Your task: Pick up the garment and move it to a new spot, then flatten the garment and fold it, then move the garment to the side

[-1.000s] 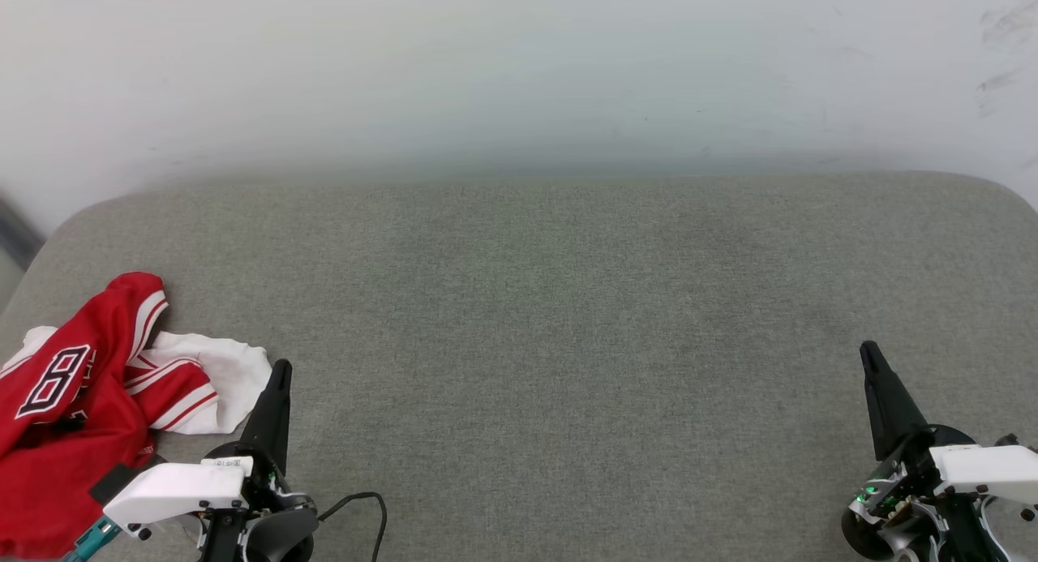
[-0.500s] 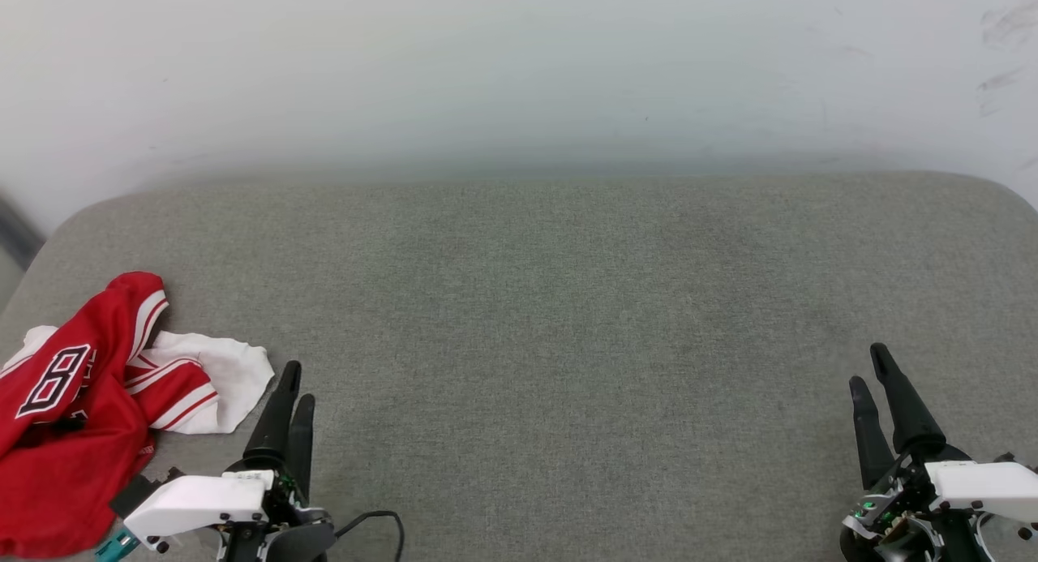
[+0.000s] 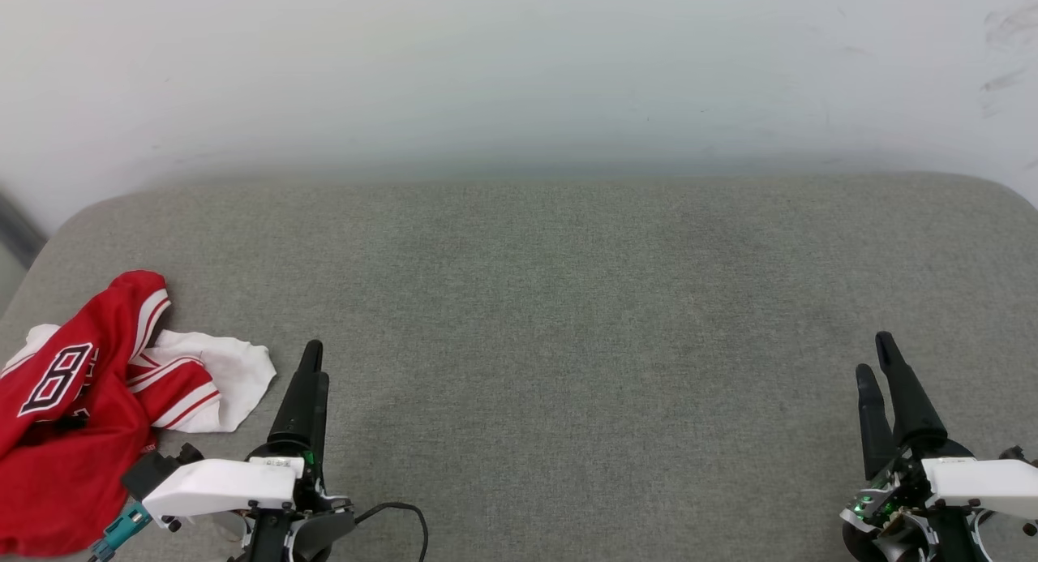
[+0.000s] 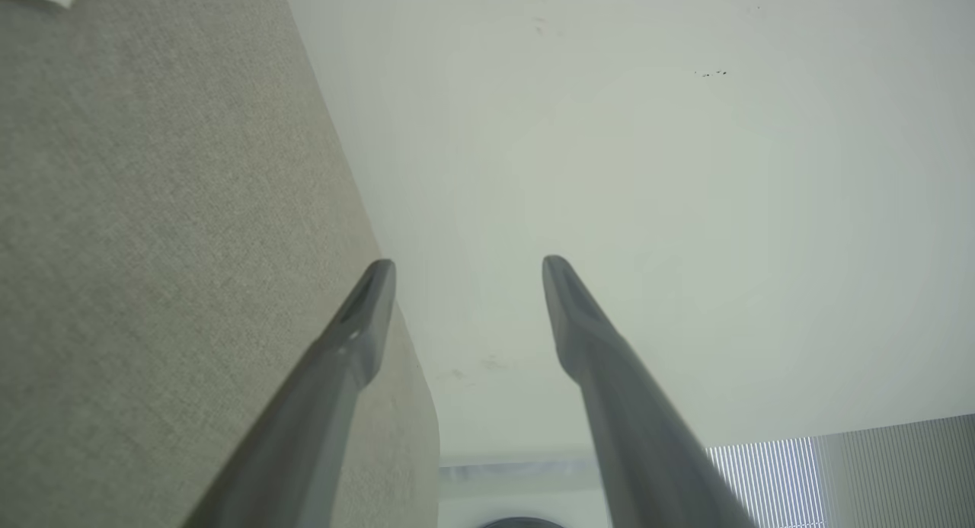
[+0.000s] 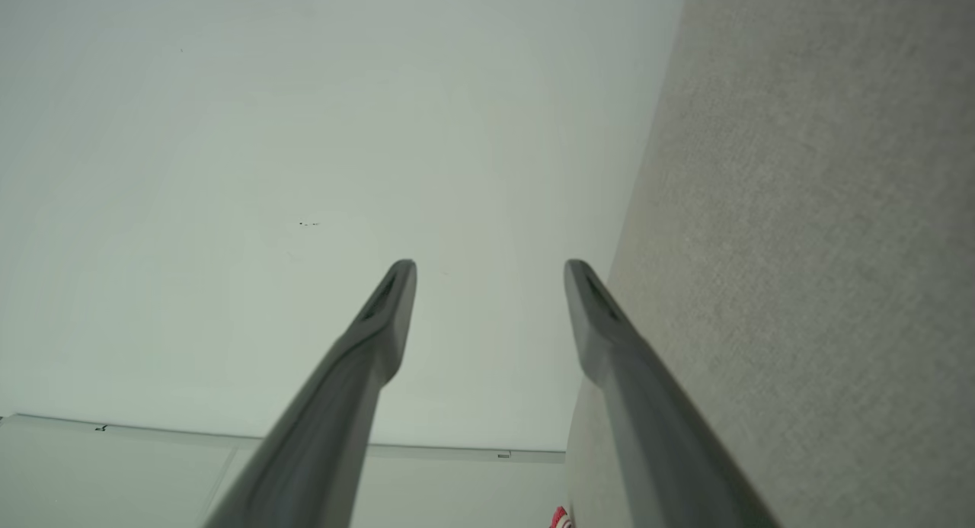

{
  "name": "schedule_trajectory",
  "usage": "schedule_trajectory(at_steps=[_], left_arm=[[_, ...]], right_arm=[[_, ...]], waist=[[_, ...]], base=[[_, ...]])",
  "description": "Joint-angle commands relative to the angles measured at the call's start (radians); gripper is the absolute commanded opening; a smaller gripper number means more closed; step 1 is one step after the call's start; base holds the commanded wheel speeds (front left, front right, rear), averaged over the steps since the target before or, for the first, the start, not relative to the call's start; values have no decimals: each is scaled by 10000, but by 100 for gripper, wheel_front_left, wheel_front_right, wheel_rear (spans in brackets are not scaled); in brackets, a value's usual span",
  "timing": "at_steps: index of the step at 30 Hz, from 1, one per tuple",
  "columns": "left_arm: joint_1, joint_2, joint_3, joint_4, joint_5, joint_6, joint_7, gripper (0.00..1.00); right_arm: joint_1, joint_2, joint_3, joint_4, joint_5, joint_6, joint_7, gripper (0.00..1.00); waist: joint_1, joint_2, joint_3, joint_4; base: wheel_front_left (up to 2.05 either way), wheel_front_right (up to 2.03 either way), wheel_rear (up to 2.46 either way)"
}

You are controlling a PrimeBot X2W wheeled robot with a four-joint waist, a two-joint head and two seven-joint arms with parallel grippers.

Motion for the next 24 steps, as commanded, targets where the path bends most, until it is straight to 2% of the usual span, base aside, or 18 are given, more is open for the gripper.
schedule_trajectory(at_steps=[1, 5, 12, 14, 24], left_arm=[[-286, 25, -99, -232, 362, -18, -116, 100], [-284, 25, -232, -279, 1251, -19, -282, 100], [-311, 26, -437, -313, 3068, -19, -550, 100], [-312, 27, -472, -308, 3347, -14, -592, 100], [-341, 28, -810, -431, 5744, 360, -945, 100]], right_arm=[[-59, -8, 36, -287, -207, 2, -104, 100], [-8, -38, 54, -454, -899, 2, -270, 100], [44, -123, 114, -859, -3290, 2, -540, 100], [64, -107, 142, -893, -3541, 2, -574, 100], [243, -106, 394, -1127, -6237, 2, -928, 100]], waist=[[-1, 0, -1, 5], [-1, 0, -6, 16], [-1, 0, -15, 41], [-1, 0, -17, 41], [-2, 0, -48, 81]], base=[[0, 0, 0], [0, 0, 0], [0, 0, 0], [0, 0, 0], [0, 0, 0]])
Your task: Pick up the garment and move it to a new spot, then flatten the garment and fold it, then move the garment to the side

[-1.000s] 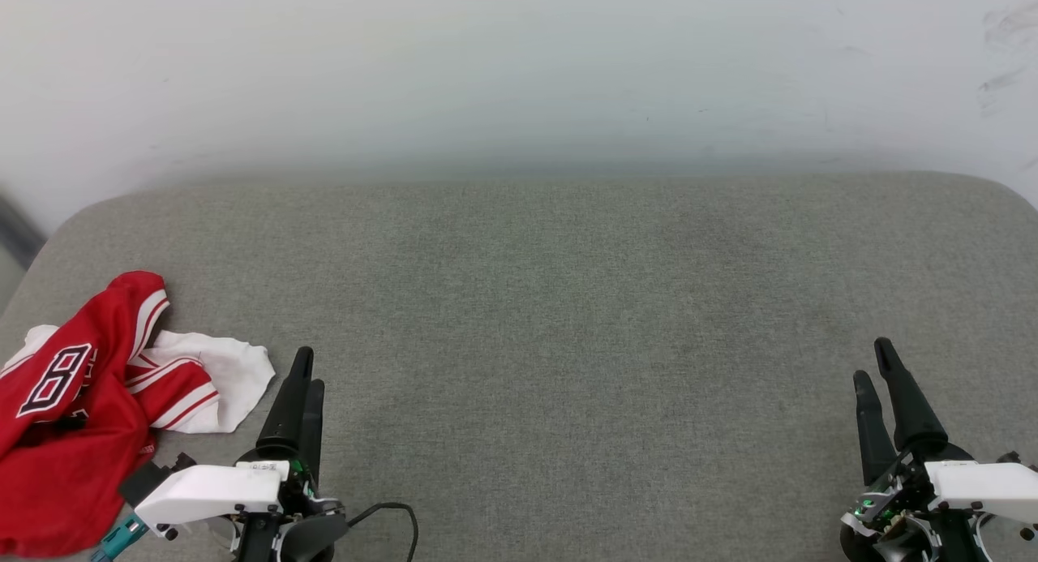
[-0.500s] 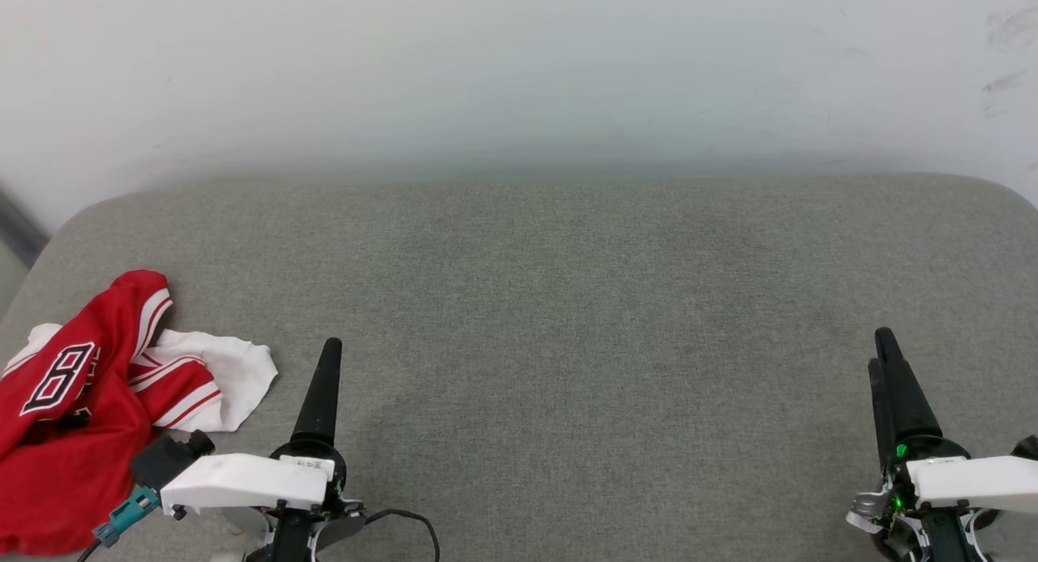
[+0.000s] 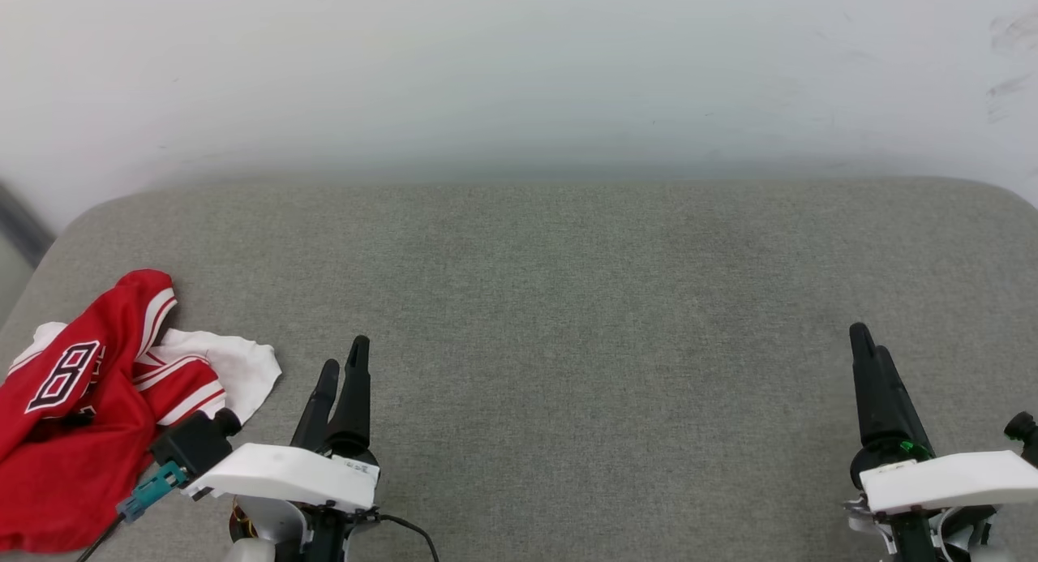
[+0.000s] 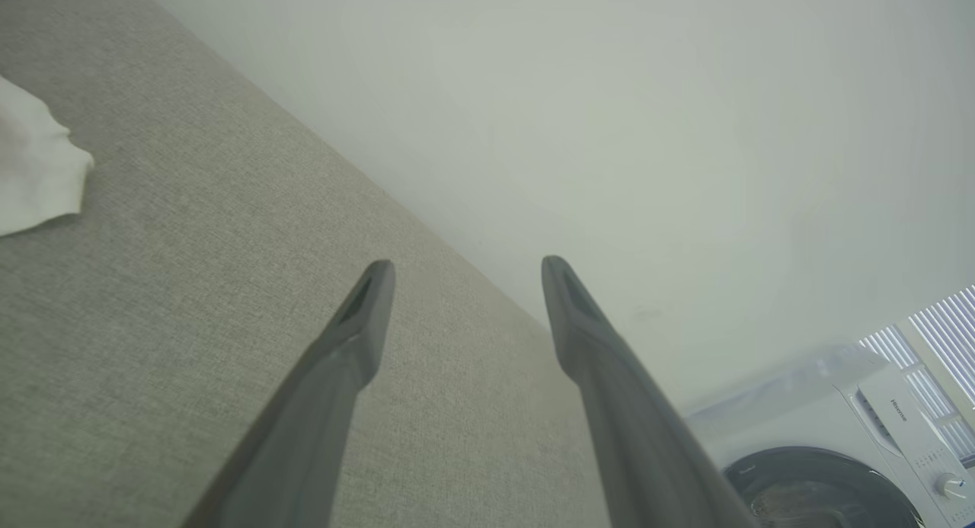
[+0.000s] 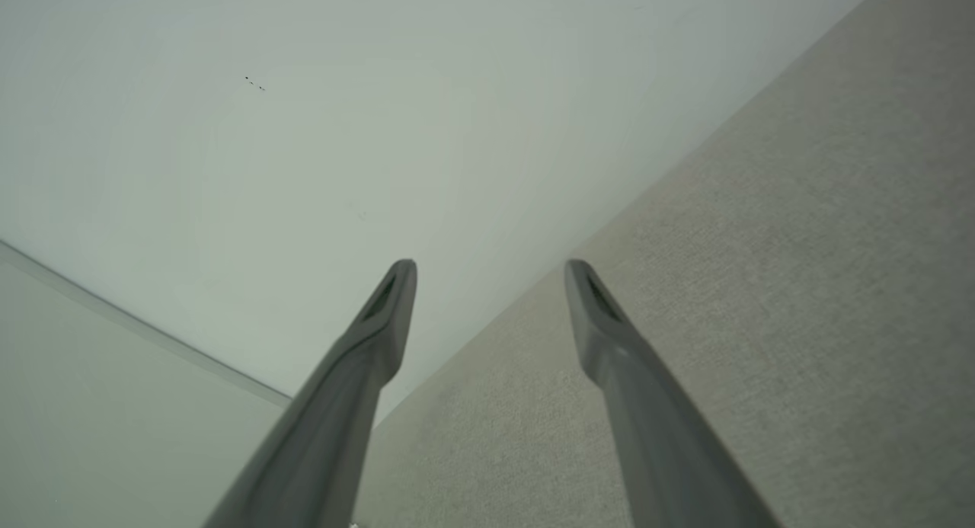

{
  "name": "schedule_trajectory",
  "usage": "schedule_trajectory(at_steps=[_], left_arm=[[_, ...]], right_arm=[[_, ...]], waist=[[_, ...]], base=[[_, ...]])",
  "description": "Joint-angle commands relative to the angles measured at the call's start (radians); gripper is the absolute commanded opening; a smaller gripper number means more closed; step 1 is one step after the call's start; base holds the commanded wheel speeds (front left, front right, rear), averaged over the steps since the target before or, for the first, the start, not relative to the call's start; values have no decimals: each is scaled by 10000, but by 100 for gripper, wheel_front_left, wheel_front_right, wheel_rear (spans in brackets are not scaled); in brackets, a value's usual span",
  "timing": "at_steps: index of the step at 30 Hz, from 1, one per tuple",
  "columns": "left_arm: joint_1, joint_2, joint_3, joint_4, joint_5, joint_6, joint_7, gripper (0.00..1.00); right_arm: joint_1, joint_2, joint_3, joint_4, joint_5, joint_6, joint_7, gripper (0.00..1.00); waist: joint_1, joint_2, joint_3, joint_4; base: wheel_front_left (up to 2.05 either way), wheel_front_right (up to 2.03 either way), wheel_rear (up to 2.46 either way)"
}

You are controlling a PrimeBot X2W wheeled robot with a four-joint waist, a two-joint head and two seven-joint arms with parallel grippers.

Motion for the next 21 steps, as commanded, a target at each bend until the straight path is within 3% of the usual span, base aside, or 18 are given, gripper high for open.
schedule_trajectory(at_steps=[1, 21], left_arm=[[-292, 23, -61, -151, 323, 59, -102, 100], [-351, 90, -494, 222, 3917, 543, -702, 100]], right_arm=[[24, -78, 26, -160, -347, 0, -76, 100], [232, -50, 175, -417, -4168, 0, 29, 100]], waist=[[-1, -1, -2, 6], [-1, -1, -51, 109]], base=[[0, 0, 0], [0, 0, 0]])
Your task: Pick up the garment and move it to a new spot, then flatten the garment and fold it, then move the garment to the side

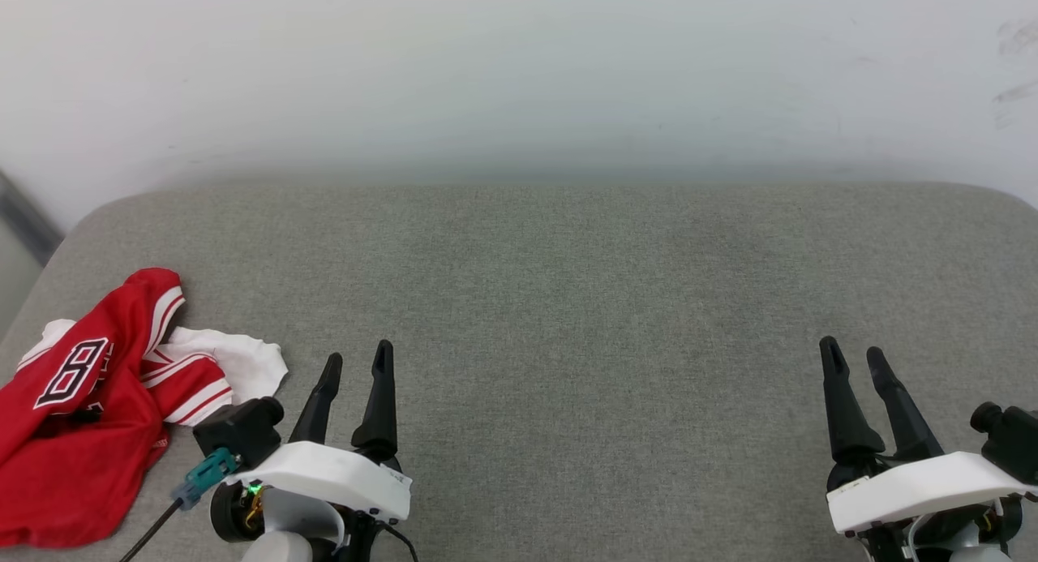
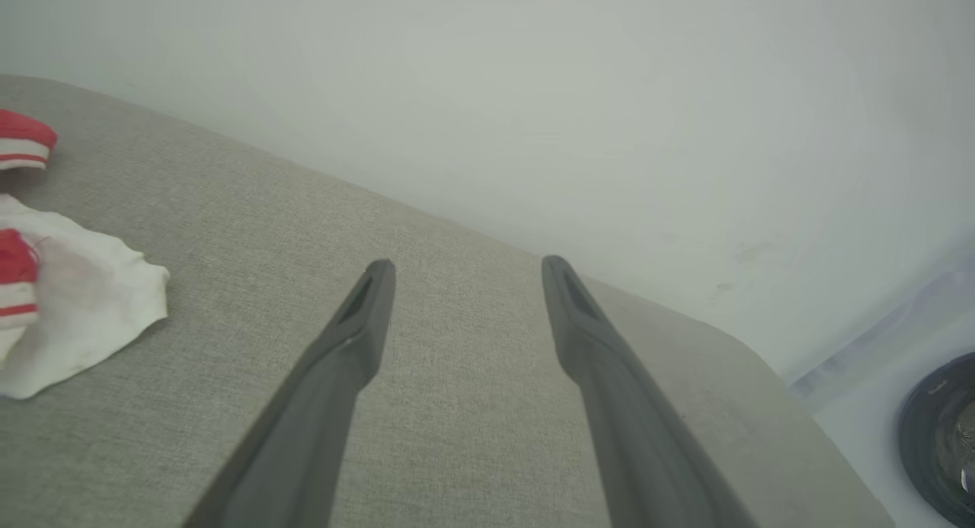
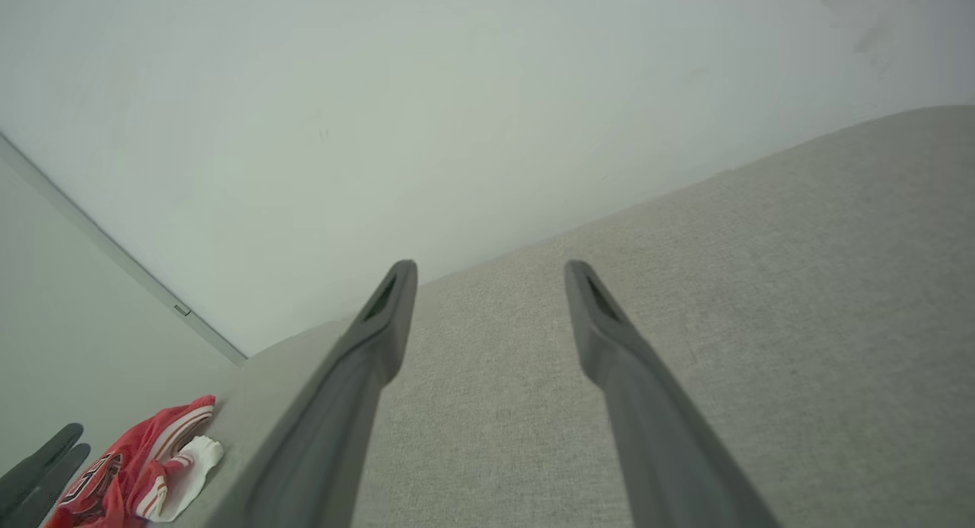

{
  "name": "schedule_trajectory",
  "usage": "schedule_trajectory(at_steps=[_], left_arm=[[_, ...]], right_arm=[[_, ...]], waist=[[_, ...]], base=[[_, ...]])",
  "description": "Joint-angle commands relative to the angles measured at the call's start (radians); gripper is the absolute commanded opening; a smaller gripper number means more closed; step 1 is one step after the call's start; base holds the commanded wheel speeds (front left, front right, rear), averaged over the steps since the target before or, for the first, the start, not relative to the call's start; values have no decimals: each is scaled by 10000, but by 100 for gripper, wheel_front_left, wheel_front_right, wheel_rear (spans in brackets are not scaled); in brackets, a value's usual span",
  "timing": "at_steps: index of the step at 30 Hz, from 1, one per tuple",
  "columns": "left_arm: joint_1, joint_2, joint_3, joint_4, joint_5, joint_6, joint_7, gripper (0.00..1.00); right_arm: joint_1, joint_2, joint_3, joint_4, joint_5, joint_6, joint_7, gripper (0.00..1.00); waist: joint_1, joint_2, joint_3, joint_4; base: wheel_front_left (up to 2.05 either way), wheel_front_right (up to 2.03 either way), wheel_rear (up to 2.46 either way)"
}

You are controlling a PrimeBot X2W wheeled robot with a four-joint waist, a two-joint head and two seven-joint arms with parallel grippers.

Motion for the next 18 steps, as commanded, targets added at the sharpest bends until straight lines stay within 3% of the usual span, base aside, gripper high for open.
schedule_trajectory(at_steps=[1, 18], left_arm=[[-210, 73, -56, -50, 298, 64, -83, 100], [-323, 300, -525, 40, 2344, 535, -517, 100]], right_arm=[[18, 4, 25, -198, -284, 0, -5, 100], [139, 72, 9, -642, -2377, 0, 391, 100]], waist=[[-1, -1, 2, 3], [-1, -1, 41, 54]], base=[[0, 0, 0], [0, 0, 0]])
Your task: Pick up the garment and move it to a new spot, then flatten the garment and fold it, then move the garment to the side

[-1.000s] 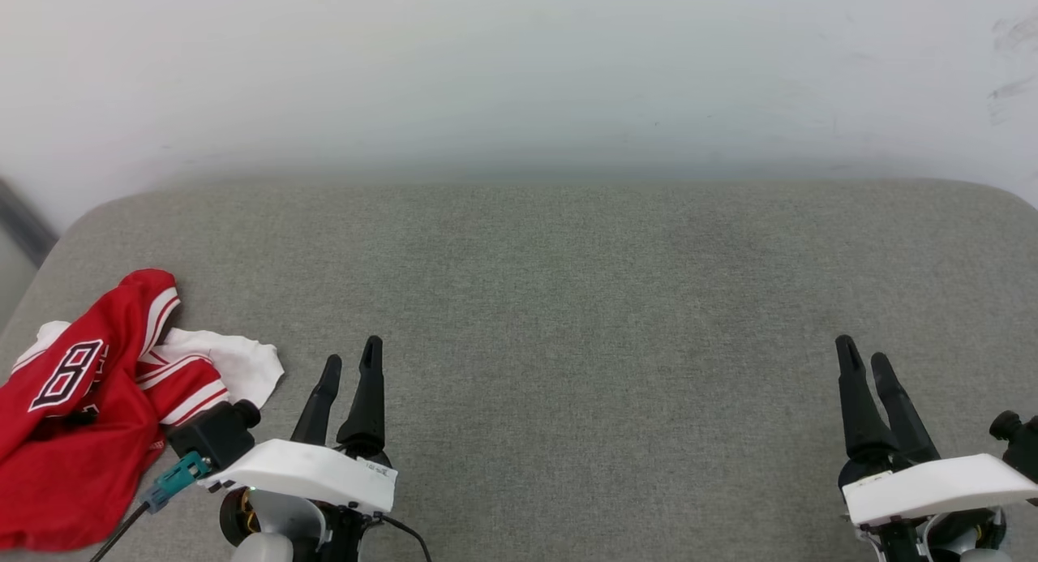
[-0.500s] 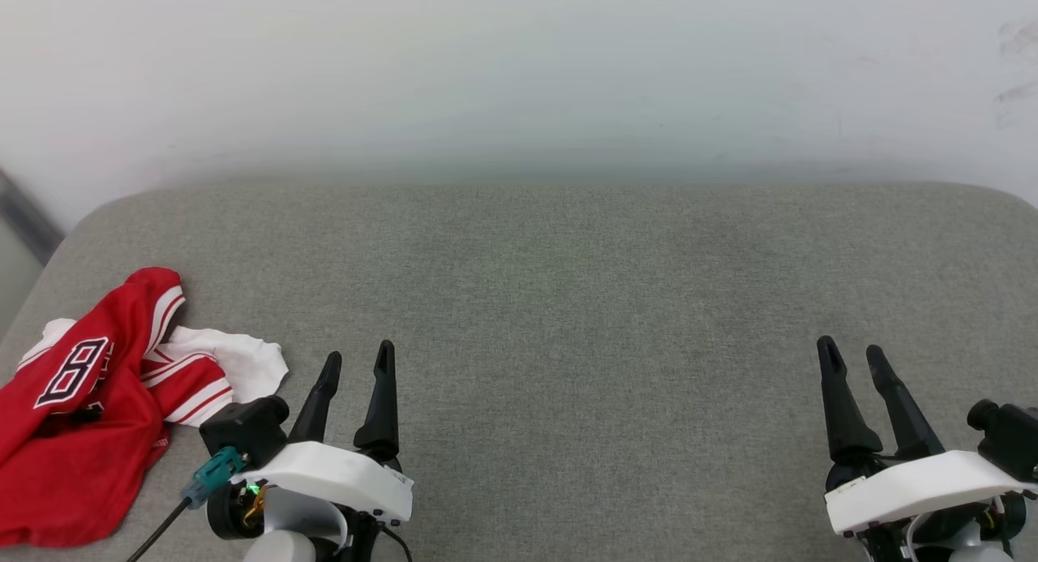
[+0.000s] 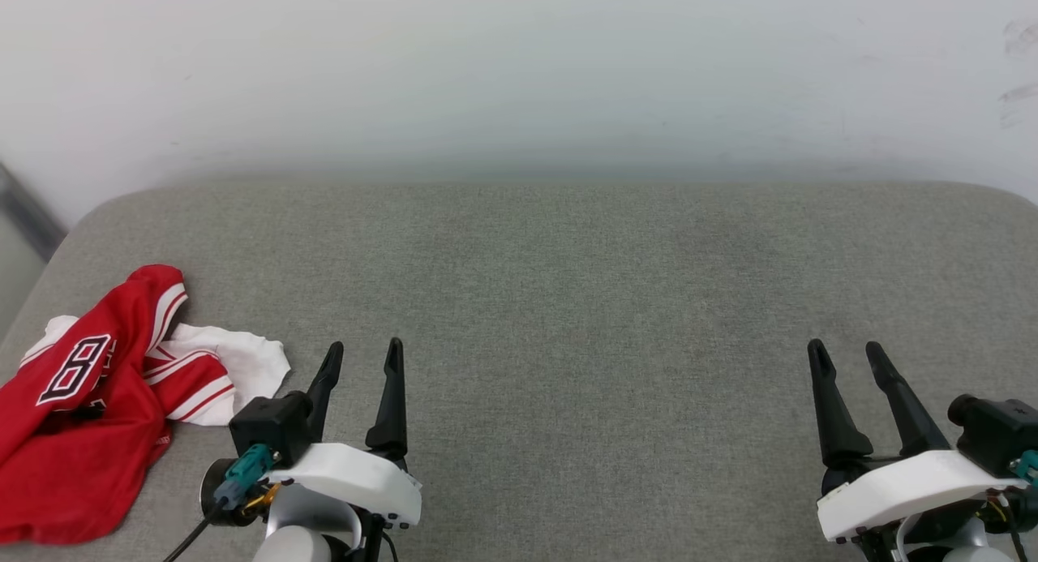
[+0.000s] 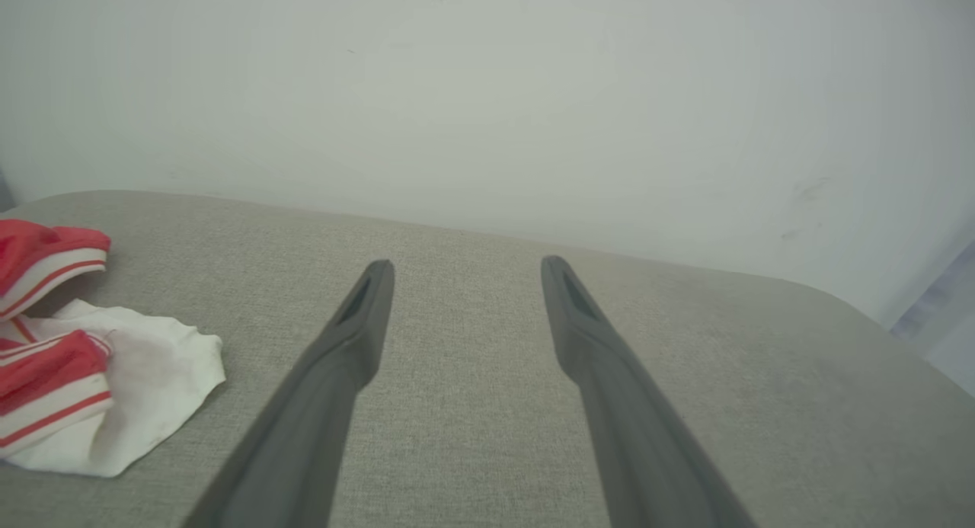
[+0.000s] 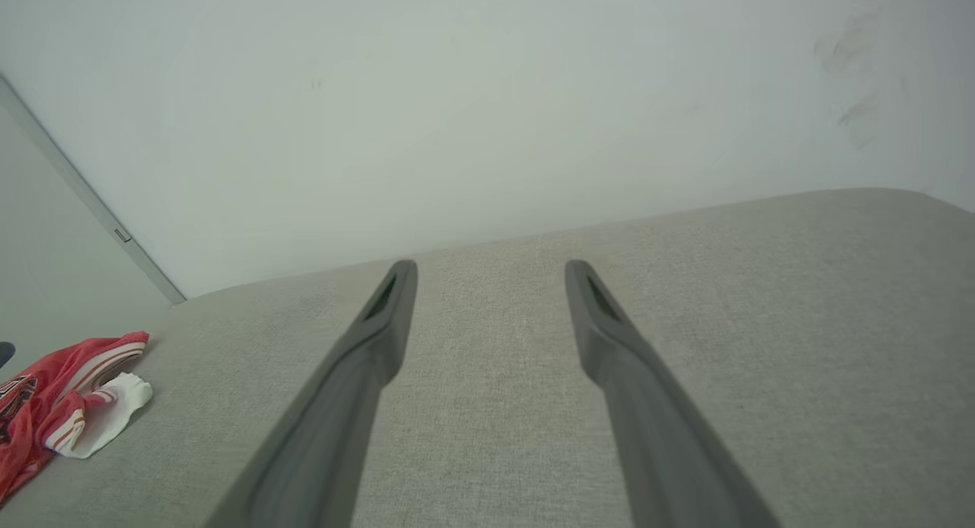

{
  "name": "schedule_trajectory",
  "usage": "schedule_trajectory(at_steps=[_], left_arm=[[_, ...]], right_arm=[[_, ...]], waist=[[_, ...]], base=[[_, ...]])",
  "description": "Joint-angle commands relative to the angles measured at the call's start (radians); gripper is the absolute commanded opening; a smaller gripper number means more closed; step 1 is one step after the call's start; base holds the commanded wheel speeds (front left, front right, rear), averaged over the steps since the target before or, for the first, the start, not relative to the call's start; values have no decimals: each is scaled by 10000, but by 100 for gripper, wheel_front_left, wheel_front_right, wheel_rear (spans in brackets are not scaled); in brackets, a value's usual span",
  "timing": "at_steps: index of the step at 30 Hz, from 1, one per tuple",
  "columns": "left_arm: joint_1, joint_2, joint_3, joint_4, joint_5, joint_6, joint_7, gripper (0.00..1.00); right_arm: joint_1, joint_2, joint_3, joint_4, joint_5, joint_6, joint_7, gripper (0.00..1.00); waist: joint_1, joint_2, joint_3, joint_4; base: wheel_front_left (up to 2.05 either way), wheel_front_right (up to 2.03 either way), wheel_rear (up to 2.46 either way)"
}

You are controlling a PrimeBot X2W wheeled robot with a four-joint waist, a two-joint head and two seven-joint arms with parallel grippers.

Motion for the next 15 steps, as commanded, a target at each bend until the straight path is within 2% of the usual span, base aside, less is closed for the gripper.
schedule_trajectory(at_steps=[1, 15], left_arm=[[-177, 38, -62, -49, 251, 50, -94, 100], [-214, 73, -332, 156, 1338, 280, -403, 100]], right_arm=[[36, 26, -7, -148, -270, 0, -3, 100], [213, 55, -89, -402, -1487, 0, 57, 100]], waist=[[-1, 0, 0, 7], [-1, 0, 1, 38]], base=[[0, 0, 0], [0, 0, 0]])
